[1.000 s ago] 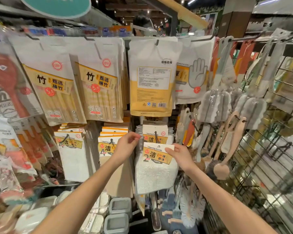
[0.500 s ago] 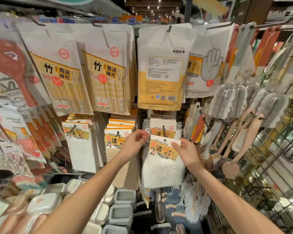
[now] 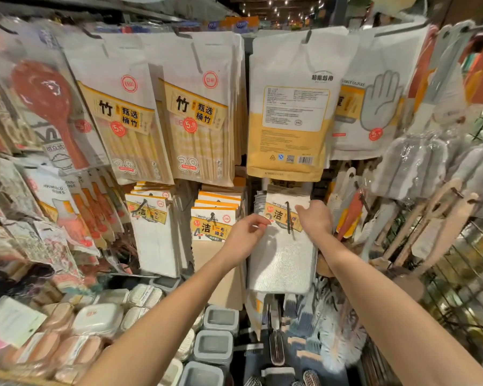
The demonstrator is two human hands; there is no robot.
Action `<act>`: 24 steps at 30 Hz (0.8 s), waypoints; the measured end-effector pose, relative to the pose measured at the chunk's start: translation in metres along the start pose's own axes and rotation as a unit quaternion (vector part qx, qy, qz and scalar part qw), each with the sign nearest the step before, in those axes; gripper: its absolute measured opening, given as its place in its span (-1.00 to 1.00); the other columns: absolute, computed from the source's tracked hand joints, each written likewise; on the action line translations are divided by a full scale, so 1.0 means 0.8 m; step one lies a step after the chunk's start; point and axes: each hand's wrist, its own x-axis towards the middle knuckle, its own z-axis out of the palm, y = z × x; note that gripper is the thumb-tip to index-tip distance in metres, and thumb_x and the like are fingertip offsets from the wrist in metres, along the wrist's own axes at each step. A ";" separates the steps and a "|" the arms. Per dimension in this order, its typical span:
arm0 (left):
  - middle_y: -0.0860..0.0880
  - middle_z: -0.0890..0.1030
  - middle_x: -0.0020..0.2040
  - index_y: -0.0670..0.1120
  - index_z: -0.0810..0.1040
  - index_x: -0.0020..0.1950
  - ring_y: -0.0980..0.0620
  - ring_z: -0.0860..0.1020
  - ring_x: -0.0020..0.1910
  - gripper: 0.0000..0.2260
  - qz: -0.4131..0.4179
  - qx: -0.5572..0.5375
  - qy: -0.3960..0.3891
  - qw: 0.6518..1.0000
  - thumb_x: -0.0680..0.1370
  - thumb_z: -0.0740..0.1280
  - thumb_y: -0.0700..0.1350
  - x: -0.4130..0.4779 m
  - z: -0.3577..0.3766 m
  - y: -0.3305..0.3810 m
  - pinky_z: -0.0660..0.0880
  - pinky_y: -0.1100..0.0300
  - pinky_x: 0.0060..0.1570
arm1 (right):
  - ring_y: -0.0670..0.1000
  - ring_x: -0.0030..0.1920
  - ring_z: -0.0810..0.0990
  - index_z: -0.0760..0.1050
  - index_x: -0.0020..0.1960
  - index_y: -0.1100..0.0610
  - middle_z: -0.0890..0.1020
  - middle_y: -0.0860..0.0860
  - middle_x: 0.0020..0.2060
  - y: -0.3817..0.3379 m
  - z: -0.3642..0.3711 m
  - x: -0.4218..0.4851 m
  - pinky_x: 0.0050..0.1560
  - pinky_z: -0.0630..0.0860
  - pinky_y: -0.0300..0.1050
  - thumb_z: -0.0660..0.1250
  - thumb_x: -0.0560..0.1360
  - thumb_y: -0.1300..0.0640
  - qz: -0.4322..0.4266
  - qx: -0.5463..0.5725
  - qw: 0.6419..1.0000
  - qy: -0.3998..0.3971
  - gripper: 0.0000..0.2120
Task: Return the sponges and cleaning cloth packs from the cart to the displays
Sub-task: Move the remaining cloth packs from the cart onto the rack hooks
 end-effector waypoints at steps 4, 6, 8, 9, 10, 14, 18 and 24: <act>-0.01 0.59 0.05 -0.08 0.57 0.10 0.03 0.55 0.05 -0.83 0.000 0.004 -0.003 1.000 0.60 0.22 -0.23 -0.004 0.001 0.005 0.48 0.26 0.00 | 0.22 0.02 0.59 0.51 0.15 0.24 0.62 0.17 0.03 -0.002 -0.011 -0.011 -0.08 0.50 -0.03 0.29 0.50 -0.03 0.005 -0.020 1.000 -0.007 -0.62; 0.01 0.59 0.06 -0.10 0.57 0.10 0.07 0.54 0.03 -0.84 0.007 -0.004 -0.007 1.000 0.60 0.22 -0.23 -0.007 0.003 0.011 0.44 0.43 -0.10 | 0.18 0.05 0.58 0.45 0.20 0.21 0.61 0.11 0.07 0.003 -0.026 -0.029 -0.08 0.46 -0.08 0.29 0.52 0.04 -0.008 0.009 1.000 -0.011 -0.66; 0.01 0.59 0.08 -0.05 0.57 0.08 0.06 0.54 0.05 -0.84 0.013 -0.015 -0.010 1.000 0.59 0.24 -0.23 -0.010 0.004 0.014 0.46 0.37 -0.04 | 0.15 0.11 0.54 0.38 0.30 0.20 0.57 0.11 0.13 0.010 -0.043 -0.052 -0.06 0.40 -0.12 0.26 0.55 0.10 -0.019 0.043 0.999 -0.020 -0.65; 0.01 0.59 0.07 -0.03 0.57 0.05 0.04 0.55 0.06 -0.83 0.018 -0.024 -0.017 0.999 0.58 0.24 -0.24 -0.013 0.007 0.016 0.49 0.29 0.02 | 0.14 0.14 0.53 0.37 0.33 0.19 0.55 0.12 0.18 0.014 -0.054 -0.069 -0.04 0.39 -0.13 0.24 0.56 0.12 -0.017 0.054 0.998 -0.020 -0.64; 0.00 0.59 0.06 -0.02 0.56 0.04 0.02 0.55 0.07 -0.82 0.020 -0.033 -0.024 0.999 0.58 0.24 -0.25 -0.017 0.009 0.018 0.51 0.21 0.07 | 0.13 0.15 0.52 0.37 0.34 0.18 0.53 0.11 0.22 0.017 -0.063 -0.084 -0.03 0.38 -0.15 0.23 0.57 0.12 -0.011 0.068 0.997 -0.021 -0.64; -0.08 0.59 0.07 -0.12 0.58 0.05 -0.06 0.57 0.08 -0.81 0.048 -0.061 -0.053 0.996 0.55 0.23 -0.32 -0.032 0.027 0.033 0.51 0.08 0.14 | -0.01 0.10 0.52 0.37 0.37 0.13 0.53 0.03 0.23 0.040 -0.094 -0.162 0.00 0.42 -0.21 0.25 0.56 0.07 0.000 0.104 0.994 -0.033 -0.60; 0.02 0.59 -0.05 -0.08 0.60 0.01 0.01 0.58 -0.01 -0.84 0.082 -0.079 -0.134 0.984 0.55 0.25 -0.27 -0.060 0.068 0.057 0.49 0.12 0.06 | -0.06 0.20 0.52 0.39 0.36 0.04 0.53 -0.08 0.24 0.068 -0.130 -0.245 0.23 0.43 -0.13 0.27 0.51 -0.03 0.019 0.108 0.994 -0.012 -0.56; 0.01 0.64 -0.10 -0.10 0.59 0.02 0.10 0.60 -0.12 -0.85 0.120 -0.112 -0.283 0.945 0.55 0.27 -0.28 -0.142 0.145 0.085 0.51 0.29 -0.09 | -0.07 0.08 0.54 0.46 0.28 0.04 0.58 -0.04 0.10 0.128 -0.190 -0.378 0.09 0.46 -0.17 0.27 0.54 0.04 0.118 0.133 0.979 0.105 -0.68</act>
